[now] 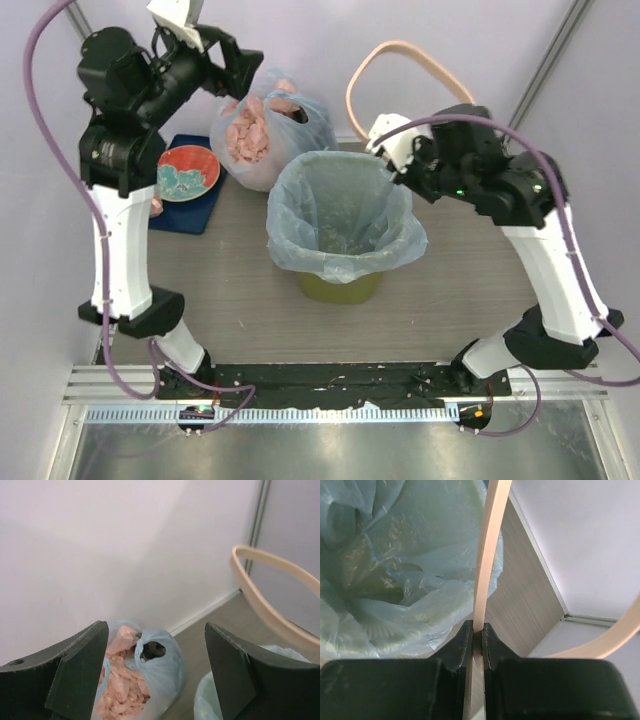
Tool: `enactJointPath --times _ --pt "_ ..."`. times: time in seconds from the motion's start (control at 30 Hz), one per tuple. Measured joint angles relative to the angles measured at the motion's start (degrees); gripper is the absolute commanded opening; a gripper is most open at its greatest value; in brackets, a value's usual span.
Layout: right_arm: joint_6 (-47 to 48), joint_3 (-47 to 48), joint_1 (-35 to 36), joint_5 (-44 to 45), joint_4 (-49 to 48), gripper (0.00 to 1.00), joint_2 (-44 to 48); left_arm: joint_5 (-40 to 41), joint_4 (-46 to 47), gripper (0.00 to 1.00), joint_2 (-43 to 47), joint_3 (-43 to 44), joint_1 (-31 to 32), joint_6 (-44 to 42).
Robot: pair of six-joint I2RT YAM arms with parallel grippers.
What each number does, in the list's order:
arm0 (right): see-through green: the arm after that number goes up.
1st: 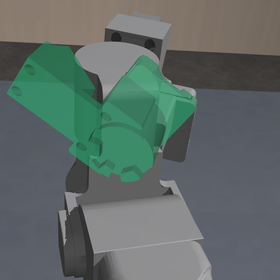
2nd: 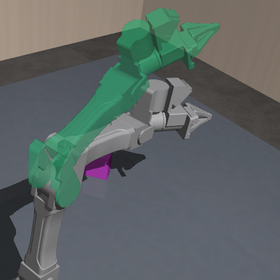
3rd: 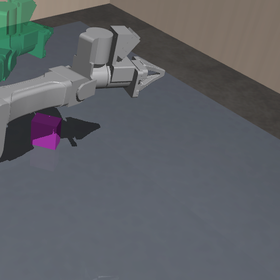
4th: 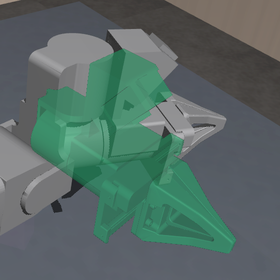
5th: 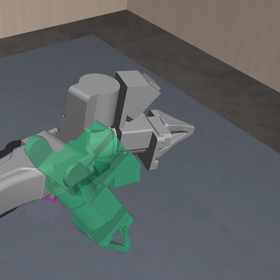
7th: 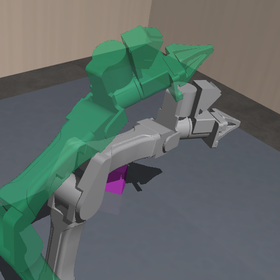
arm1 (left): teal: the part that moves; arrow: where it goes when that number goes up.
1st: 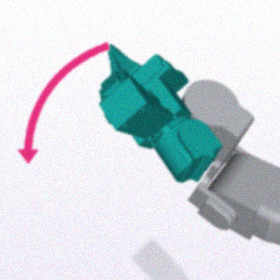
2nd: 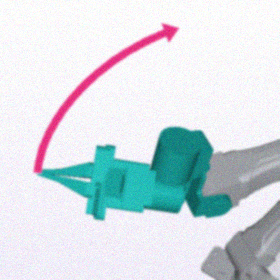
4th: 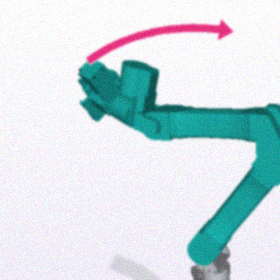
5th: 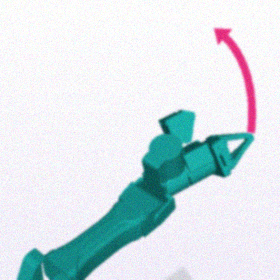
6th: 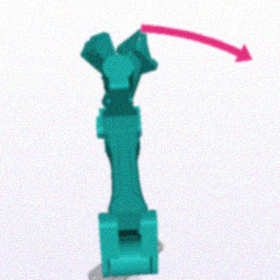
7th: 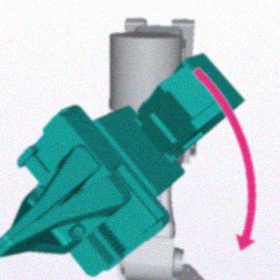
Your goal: Put the trash bags into the trash bin
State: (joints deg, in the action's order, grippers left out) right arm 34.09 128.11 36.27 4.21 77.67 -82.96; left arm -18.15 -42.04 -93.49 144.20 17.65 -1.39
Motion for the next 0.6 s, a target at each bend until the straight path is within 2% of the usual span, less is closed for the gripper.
enactJointPath --times 0.1,0.37,0.6 --pt "0.1 -2.2 6.0 8.7 -0.2 0.01 -2.6 3.3 1.1 0.82 -5.4 5.1 1.8 -0.4" --pt "3.6 -5.9 17.0 24.5 -3.4 0.01 -5.4 9.1 3.0 0.80 -8.8 -3.1 8.2 -2.3" --pt "7.8 -8.7 22.6 31.2 -7.1 0.01 -5.5 10.6 5.9 0.75 -8.9 -5.7 10.1 -3.1"
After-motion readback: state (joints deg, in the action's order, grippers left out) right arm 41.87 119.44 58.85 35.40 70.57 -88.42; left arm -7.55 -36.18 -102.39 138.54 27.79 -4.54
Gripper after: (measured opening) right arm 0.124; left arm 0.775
